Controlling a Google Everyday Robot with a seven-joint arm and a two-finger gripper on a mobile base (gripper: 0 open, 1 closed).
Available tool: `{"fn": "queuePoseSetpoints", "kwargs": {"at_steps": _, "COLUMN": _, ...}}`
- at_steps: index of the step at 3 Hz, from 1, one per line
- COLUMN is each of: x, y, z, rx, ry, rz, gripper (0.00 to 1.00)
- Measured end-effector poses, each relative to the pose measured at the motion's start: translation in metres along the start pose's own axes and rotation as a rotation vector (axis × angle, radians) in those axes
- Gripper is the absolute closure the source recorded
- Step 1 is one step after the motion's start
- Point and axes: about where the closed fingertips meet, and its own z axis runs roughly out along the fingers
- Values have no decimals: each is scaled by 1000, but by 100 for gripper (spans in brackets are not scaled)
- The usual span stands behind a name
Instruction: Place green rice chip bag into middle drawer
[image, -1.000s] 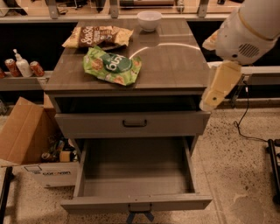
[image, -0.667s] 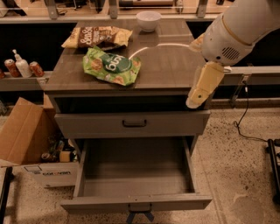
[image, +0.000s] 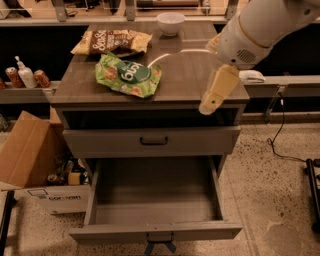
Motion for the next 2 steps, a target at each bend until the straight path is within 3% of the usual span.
{"fn": "queuePoseSetpoints", "kwargs": {"at_steps": 1, "x": -25, "y": -38, "z": 29, "rx": 11, "ry": -34, "rz": -18, "gripper": 0}}
{"fn": "queuePoseSetpoints", "kwargs": {"at_steps": 2, "x": -63, "y": -81, "z": 76, "rx": -18, "ry": -85, "rz": -34, "gripper": 0}}
